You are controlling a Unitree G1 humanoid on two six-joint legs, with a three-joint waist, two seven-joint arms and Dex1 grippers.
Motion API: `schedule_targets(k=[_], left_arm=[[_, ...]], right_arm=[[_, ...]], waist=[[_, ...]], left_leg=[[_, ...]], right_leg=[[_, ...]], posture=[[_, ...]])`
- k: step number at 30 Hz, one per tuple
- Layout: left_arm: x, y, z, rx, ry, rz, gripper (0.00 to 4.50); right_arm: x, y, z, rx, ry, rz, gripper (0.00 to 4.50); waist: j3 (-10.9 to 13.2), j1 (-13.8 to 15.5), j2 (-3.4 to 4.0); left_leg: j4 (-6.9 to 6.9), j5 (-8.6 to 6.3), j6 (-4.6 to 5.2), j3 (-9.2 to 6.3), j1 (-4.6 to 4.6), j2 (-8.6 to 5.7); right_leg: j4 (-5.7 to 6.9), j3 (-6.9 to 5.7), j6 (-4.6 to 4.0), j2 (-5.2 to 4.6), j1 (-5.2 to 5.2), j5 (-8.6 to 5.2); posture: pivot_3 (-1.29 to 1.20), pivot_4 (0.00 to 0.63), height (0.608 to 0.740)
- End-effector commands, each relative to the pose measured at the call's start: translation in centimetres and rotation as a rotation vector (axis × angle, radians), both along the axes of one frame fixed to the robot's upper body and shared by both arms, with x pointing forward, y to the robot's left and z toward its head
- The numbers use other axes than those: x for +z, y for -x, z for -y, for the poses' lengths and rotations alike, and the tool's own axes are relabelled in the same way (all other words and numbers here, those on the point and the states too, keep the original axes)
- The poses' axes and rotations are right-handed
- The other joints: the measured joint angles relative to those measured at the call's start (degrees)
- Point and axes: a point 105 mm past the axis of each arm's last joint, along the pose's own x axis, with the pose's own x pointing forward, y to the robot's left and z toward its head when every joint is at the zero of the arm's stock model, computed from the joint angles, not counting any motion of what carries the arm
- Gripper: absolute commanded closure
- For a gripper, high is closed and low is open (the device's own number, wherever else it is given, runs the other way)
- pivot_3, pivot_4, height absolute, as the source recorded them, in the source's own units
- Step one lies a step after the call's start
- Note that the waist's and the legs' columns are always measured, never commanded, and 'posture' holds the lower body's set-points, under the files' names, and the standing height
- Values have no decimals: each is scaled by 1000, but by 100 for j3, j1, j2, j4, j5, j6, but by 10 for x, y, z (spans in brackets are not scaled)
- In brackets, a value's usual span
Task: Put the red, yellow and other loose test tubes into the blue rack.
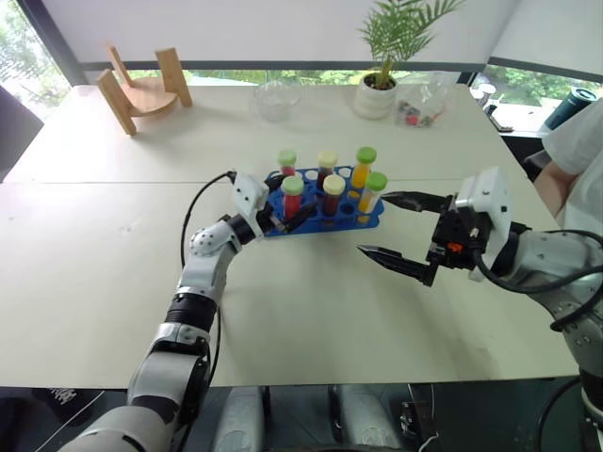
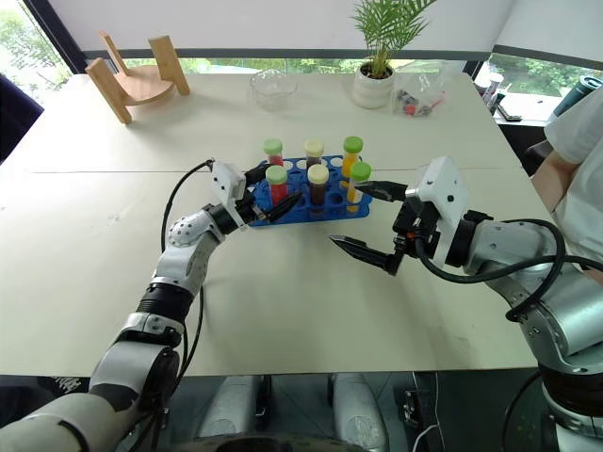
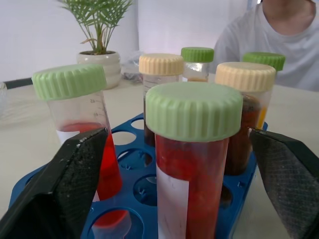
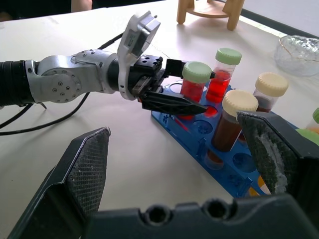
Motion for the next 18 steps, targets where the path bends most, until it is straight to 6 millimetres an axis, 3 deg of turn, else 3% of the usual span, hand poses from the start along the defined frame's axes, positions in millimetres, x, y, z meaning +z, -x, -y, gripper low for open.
schedule_targets(k=[1, 7, 11, 18], left_arm=[[21, 11, -20, -1, -27, 86, 74], [43, 36, -64, -5, -133, 30, 74], [52, 74, -93, -89, -296, -170, 74], [65, 120, -111, -138, -352, -312, 74]], right_arm=[[9, 5, -3, 22, 6, 36, 0], [5, 6, 0, 14, 10, 19, 0], [3, 2, 10, -8, 21, 6, 0], [-2, -3, 32, -42, 51, -36, 0]], waist=[[0, -5, 0], [0, 10, 0], [2, -7, -1], [3, 7, 3]], left_leg=[[-1, 0, 0, 0, 1, 1], [-2, 0, 0, 1, 1, 5], [-4, 0, 0, 3, 1, 5], [-7, 0, 0, 7, 2, 9]], right_leg=[[0, 0, 0, 1, 0, 0], [1, 0, -1, 1, -1, 0], [0, 0, -1, -2, -2, -1], [-7, -1, -19, -3, -2, -11]], posture=[[0, 150, 740], [0, 150, 740], [0, 150, 740], [0, 150, 740]])
